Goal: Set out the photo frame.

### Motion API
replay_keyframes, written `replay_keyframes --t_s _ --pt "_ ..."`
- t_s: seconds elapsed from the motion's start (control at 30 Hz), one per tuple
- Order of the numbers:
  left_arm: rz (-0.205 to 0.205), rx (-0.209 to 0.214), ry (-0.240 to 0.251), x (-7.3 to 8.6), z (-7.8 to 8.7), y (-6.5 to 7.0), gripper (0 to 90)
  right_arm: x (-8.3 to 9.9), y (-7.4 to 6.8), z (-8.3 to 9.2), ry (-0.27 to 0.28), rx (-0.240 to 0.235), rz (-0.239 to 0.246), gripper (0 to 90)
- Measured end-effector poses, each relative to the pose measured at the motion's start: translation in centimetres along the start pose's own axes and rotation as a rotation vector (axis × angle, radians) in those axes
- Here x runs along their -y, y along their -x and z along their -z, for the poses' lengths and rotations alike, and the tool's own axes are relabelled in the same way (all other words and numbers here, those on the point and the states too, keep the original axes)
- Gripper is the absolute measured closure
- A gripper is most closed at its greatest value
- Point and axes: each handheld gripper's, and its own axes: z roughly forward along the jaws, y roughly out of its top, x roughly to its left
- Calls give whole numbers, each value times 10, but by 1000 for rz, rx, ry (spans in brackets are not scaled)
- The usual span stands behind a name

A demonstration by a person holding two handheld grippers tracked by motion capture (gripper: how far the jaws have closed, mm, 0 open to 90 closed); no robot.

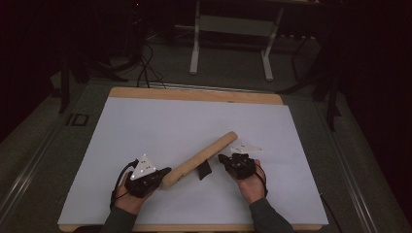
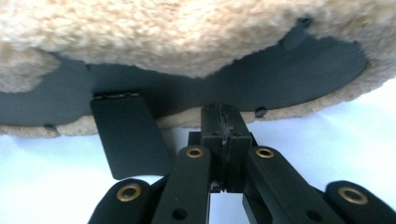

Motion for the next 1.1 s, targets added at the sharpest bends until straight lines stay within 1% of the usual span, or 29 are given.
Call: replay_keyframes --t_s 0.03,0.27,0.43,0.6,0.63,1.1 --pt "-3 11 -1 0 -1 2 900 -1 -2 0 -1 -3 1 899" --pt "-9 26 0 -1 -2 6 900 -4 -9 -1 4 -17 15 899" --pt "-16 48 3 -1 -3 9 900 -5 -14 -3 4 -22 24 899" --pt "-20 60 5 -1 -4 11 900 -7 -19 -6 0 -33 36 899" --pt "-23 69 6 -1 -4 12 900 -7 -20 -7 -1 -34 38 899" --pt "-37 107 12 -3 -8 19 900 -5 -26 -11 -13 -57 52 899"
